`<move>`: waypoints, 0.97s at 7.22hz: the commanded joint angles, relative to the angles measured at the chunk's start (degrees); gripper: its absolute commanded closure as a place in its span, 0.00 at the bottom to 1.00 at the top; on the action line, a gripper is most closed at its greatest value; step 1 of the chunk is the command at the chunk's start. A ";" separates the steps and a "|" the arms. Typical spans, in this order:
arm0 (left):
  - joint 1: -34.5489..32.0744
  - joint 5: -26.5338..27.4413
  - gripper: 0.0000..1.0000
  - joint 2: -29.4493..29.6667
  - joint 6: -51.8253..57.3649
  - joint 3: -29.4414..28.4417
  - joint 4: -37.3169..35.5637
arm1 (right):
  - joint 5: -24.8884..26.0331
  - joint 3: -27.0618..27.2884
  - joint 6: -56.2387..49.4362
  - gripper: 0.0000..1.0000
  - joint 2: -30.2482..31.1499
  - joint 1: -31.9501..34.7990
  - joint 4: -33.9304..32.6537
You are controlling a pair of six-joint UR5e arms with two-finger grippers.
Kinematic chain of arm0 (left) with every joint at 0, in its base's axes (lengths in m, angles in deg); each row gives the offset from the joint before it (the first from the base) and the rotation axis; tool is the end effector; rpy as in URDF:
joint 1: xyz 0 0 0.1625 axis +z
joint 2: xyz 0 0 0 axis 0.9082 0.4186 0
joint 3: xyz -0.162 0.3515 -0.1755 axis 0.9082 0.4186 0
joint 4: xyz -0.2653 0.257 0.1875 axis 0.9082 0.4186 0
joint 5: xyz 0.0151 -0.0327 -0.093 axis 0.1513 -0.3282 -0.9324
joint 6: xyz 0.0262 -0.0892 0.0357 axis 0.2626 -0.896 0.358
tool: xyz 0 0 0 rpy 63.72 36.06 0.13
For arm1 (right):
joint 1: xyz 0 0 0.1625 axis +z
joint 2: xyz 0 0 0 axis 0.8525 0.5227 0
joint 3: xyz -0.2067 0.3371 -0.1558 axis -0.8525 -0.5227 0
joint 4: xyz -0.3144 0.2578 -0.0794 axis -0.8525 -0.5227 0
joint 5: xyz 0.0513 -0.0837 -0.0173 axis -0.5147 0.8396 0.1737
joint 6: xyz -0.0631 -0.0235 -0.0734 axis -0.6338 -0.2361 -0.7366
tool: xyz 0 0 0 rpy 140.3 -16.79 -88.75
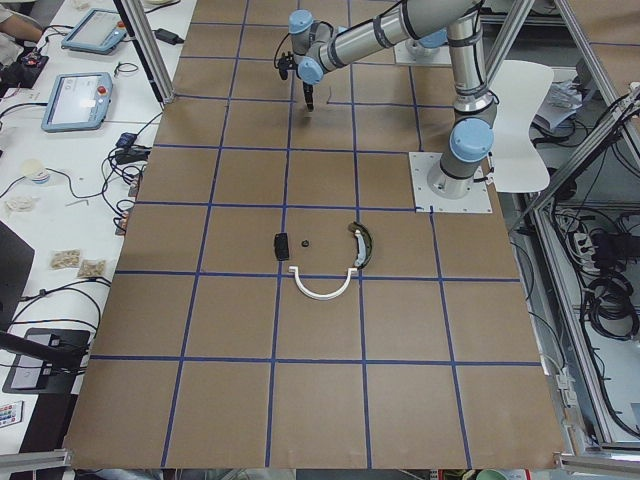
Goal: Place bearing gear from tray to pile
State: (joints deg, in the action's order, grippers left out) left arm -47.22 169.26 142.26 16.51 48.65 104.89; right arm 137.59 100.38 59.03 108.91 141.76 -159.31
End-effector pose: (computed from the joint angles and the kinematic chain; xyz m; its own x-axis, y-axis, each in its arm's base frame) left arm -0.3545 -0.4948 0.1817 -0.9983 -0.0571 0.0107 -0.0558 0.9940 0.0942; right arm 0.0745 -0.5190 0.4622 -0.9615 0.2747 -0.0082 0.2741 0.9609 0.0395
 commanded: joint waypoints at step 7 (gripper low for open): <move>-0.03 1.92 0.86 0.69 -0.07 1.15 -0.30 | 0.65 0.42 -0.41 0.00 1.63 5.32 0.11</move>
State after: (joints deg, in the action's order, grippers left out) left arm -47.24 171.18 143.06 16.30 49.98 104.69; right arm 138.22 100.74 58.69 110.24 147.05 -159.20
